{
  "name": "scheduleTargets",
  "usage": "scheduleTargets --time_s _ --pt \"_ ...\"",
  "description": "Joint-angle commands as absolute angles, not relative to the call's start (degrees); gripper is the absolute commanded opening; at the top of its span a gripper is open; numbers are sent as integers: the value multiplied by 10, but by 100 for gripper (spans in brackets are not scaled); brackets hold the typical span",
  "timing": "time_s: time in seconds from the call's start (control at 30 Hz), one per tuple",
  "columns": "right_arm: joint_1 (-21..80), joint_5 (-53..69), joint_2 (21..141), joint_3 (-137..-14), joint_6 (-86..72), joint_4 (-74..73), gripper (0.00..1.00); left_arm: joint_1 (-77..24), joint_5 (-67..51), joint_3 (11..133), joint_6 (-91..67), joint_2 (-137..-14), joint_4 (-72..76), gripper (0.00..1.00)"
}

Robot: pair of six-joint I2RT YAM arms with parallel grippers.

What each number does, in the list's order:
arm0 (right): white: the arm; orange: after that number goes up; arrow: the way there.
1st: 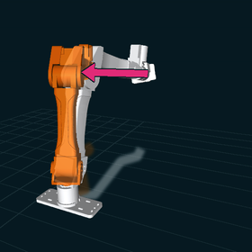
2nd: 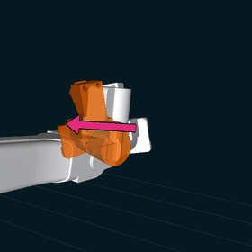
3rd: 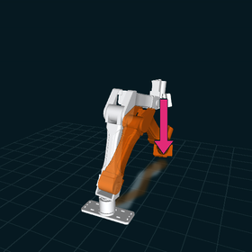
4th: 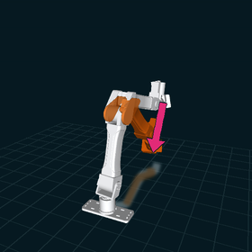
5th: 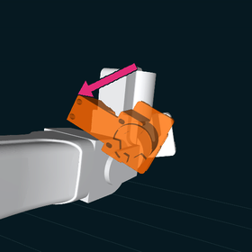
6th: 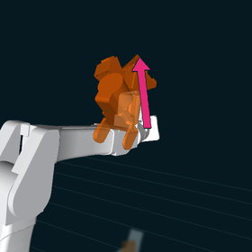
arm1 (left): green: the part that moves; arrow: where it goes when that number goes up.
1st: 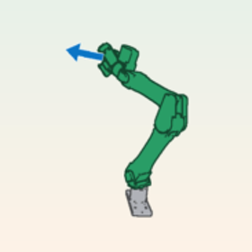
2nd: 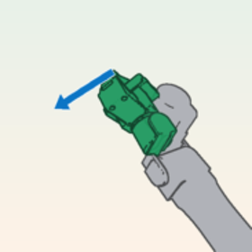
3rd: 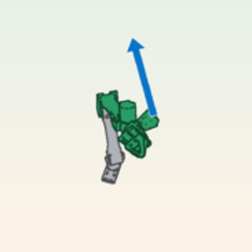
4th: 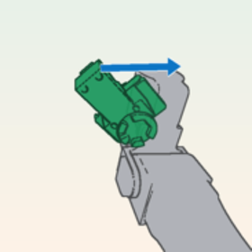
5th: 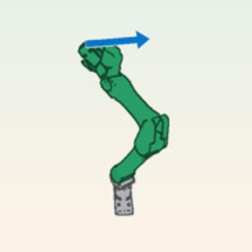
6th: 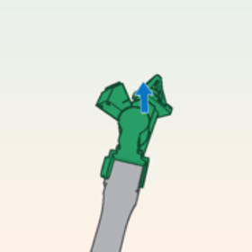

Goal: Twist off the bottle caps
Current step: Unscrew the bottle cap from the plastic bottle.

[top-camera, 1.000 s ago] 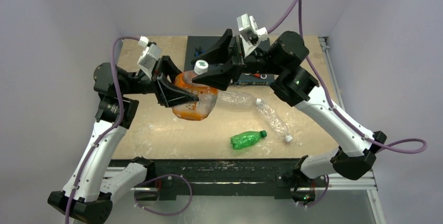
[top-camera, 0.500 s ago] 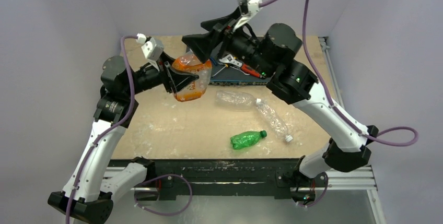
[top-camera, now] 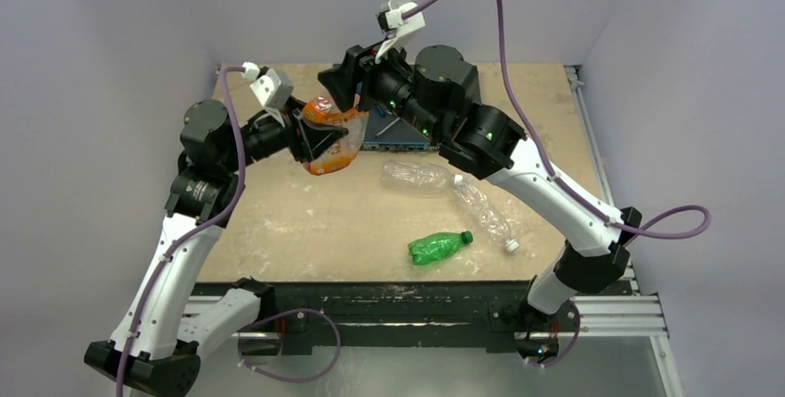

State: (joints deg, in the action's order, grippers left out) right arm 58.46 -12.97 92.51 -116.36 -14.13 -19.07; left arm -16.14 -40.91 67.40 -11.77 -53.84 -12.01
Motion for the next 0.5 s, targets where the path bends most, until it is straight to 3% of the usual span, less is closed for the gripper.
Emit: scheduleTargets --time_s 0.0,0.1,0.27,0.33,0.4,0.47 --pt "585 -134 912 -1183 -161 -169 54 -158 -401 690 -95 -519 -104 0" --pt "585 -133 917 -1184 -169 -176 48 -158 -403 682 -94 -511 -90 0" --pt "585 -133 924 -1185 -176 -187 50 -158 -402 675 -94 -500 -63 0" --pt "584 -131 915 -1171 -179 -172 46 -158 -404 676 -94 -501 -67 0" --pt "584 -130 904 -1159 -180 -158 37 -158 -407 676 -93 -501 -71 0" --pt "584 -128 895 -1149 -179 -146 16 -158 -408 673 -90 -500 -72 0"
